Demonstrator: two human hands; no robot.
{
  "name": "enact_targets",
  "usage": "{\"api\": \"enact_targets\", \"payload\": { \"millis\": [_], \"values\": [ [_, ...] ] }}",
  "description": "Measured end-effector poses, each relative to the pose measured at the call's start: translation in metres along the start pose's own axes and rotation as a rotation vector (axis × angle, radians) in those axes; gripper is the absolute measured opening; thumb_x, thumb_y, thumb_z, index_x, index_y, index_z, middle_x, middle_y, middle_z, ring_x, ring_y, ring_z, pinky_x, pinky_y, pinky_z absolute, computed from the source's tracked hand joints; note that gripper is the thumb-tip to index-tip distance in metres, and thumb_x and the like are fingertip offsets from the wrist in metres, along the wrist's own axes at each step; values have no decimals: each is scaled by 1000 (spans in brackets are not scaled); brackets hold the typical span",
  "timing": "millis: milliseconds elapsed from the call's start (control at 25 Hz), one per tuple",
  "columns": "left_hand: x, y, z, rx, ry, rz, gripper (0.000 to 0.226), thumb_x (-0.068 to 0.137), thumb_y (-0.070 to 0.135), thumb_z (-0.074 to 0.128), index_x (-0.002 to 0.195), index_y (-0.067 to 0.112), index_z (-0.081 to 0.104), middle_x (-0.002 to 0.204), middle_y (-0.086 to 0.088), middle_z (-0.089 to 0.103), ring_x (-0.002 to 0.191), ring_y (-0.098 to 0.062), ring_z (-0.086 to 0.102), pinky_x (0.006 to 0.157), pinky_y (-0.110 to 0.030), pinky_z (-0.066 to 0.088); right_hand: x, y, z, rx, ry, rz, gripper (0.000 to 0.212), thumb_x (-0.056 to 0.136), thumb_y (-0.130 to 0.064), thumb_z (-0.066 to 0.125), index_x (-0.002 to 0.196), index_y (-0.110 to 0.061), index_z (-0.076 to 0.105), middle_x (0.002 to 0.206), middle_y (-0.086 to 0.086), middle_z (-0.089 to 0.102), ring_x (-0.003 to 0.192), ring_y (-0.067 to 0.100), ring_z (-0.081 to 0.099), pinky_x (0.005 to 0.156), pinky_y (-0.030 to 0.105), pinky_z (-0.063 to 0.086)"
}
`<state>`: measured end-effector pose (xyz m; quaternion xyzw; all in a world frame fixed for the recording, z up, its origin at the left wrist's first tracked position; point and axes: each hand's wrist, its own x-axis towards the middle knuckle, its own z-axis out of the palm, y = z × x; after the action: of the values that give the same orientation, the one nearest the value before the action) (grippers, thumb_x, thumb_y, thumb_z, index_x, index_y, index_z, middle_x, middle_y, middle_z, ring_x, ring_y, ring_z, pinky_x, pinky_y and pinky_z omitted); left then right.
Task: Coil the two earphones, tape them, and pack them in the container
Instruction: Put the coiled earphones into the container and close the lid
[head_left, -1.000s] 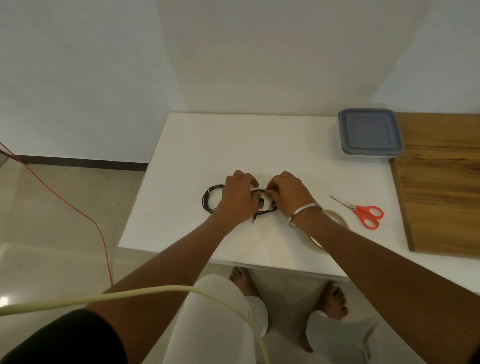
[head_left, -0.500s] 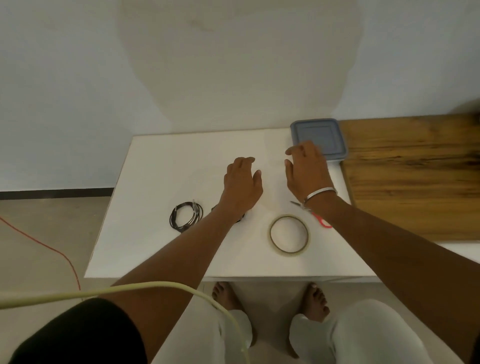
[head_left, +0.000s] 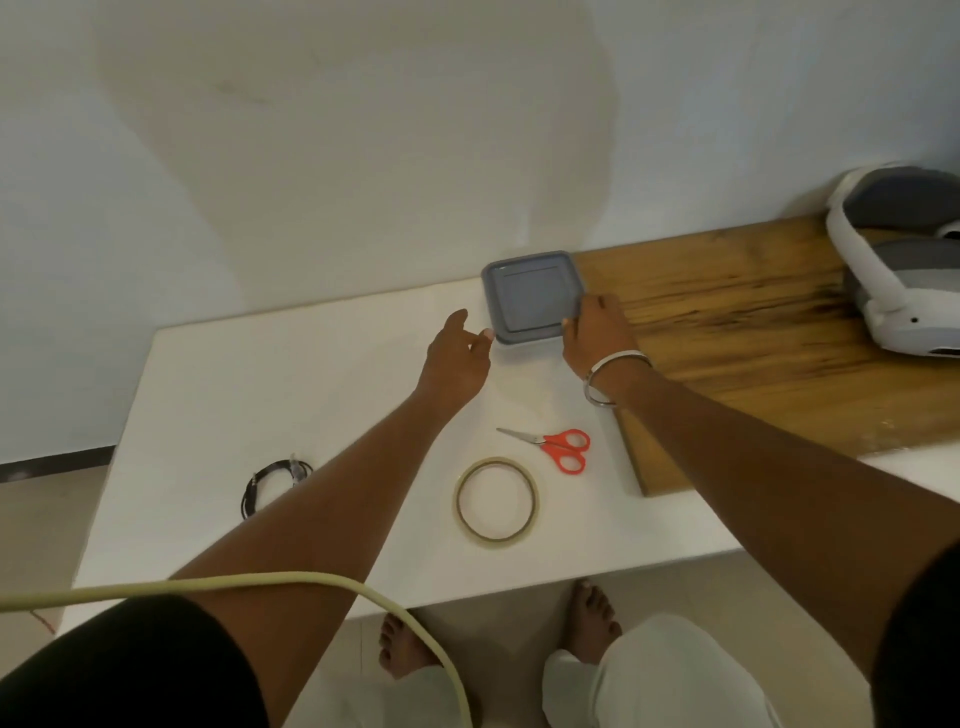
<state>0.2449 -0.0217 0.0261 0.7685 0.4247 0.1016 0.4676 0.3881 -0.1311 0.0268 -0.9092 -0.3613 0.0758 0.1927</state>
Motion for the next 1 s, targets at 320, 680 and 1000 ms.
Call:
{"api": "enact_targets", "payload": {
  "millis": [320,680,1000],
  "values": [
    [5,-11,10,-26,48,18,44,98,28,54,140,22,41,106,-3,62,89,-22,70,81,-33,57,-4,-13,2,40,-40,-2,24,91,-7,45,113,2,50,118,22,49,109,36,48,92,37,40],
    [-36,-52,-41,-1,135,-106,37,98,23,50,135,25,44,100,-2,65,81,-15,70,59,-18,42,-58,-68,26,188,-74,-51,28,94,-11,46,121,-2,45,123,18,41,103,32,53,88,34,44],
    [-76,-86,-81,-42,212,-194,36,97,18,49,132,29,47,100,-4,66,87,-22,70,76,-42,58,-94,-115,45,75,-121,-152,31,94,-22,48,122,-10,41,122,14,42,103,30,47,84,37,47]
  ]
}}
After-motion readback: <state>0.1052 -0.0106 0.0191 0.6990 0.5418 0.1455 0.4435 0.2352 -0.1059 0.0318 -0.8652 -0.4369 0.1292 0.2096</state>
